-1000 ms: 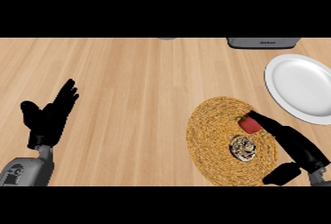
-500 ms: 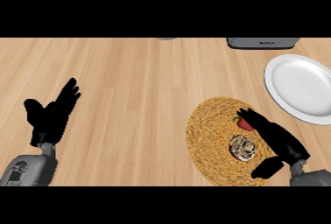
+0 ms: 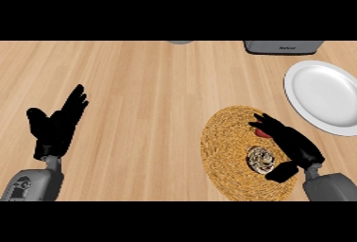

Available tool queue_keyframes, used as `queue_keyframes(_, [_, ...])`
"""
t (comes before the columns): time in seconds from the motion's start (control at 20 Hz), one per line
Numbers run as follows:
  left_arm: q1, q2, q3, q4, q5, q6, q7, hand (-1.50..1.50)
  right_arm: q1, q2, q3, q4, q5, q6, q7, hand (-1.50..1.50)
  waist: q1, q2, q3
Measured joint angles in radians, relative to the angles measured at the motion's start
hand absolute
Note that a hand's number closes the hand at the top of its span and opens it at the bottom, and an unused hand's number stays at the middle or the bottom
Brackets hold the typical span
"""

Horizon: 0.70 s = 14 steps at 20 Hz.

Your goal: Pick the cupcake from the placemat and place it in the plate

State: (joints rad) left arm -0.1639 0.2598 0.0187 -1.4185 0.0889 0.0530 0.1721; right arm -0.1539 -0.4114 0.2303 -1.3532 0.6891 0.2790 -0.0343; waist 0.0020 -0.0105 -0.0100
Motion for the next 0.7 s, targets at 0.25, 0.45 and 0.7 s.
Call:
queue_keyframes(0.25, [-0.001, 0.003, 0.017, 0.022, -0.001, -0.012, -0.026, 0.0, -0.012, 0.01, 0.041, 0.01, 0.044, -0.013, -0.073, 1.5, 0.001, -0.007, -0.007])
queue_keyframes(0.45, [0.015, 0.001, 0.018, -0.015, -0.001, -0.014, -0.002, 0.0, -0.015, 0.042, 0.049, 0.012, 0.057, -0.026, -0.092, 1.5, 0.004, -0.008, -0.006])
queue_keyframes(0.7, [0.008, -0.006, 0.027, 0.016, -0.013, -0.02, -0.019, 0.0, 0.028, 0.06, 0.042, -0.042, 0.076, -0.061, -0.103, 1.5, -0.001, -0.005, -0.003])
